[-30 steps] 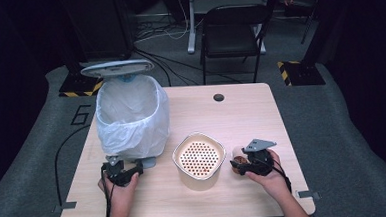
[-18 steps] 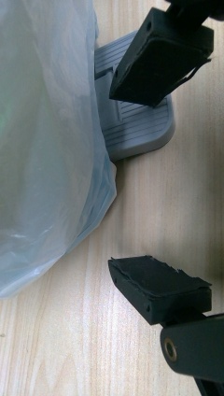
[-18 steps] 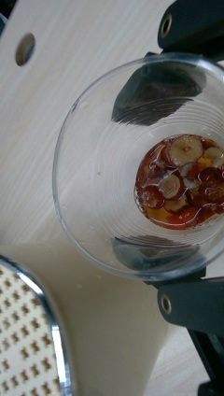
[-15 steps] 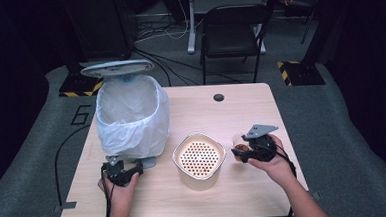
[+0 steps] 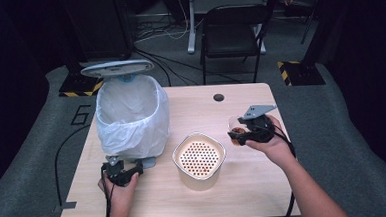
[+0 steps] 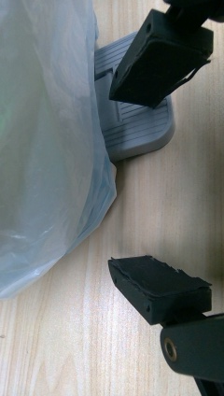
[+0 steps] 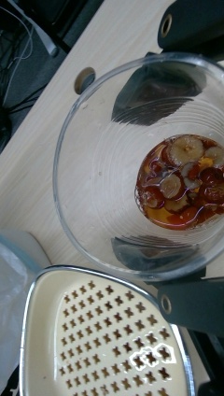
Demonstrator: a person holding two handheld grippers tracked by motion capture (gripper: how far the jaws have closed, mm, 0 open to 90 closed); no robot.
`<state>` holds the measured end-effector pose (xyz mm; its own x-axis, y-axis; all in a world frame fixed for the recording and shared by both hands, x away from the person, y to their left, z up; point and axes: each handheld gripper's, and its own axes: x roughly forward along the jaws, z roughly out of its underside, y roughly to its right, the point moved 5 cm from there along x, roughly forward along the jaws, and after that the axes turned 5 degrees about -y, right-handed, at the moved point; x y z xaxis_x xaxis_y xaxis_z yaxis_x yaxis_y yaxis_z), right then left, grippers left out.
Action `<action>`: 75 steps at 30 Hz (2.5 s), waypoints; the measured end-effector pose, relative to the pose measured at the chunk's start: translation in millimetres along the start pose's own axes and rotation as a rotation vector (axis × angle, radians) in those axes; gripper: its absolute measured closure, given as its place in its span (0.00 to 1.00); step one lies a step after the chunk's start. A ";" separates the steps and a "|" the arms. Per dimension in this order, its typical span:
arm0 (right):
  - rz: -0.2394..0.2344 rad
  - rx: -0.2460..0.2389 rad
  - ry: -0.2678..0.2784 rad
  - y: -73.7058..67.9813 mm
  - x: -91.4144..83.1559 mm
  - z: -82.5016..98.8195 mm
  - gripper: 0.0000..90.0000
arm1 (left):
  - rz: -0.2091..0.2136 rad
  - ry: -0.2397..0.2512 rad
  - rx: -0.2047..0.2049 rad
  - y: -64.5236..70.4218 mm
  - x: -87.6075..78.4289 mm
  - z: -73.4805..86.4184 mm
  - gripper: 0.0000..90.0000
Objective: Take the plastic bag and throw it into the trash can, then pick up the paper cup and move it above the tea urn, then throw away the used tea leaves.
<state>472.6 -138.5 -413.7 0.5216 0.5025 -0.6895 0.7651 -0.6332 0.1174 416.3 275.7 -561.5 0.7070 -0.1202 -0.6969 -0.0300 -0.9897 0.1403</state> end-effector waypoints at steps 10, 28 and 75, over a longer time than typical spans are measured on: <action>-0.034 -0.015 0.030 2.2 9.7 -22.2 0.36 | 0.001 0.000 0.000 0.0 0.1 0.0 0.18; -0.053 -0.136 0.040 -7.0 24.9 -58.3 0.37 | 0.001 0.002 -0.004 0.3 0.1 0.0 0.18; 0.046 -0.540 0.146 -47.7 18.8 -85.5 0.40 | -0.005 -0.006 0.003 -0.1 -0.7 0.1 0.18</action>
<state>478.2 -48.5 -371.1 0.5767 0.5820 -0.5733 0.8048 -0.2844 0.5209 415.7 275.8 -561.2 0.7029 -0.1159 -0.7018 -0.0286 -0.9904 0.1350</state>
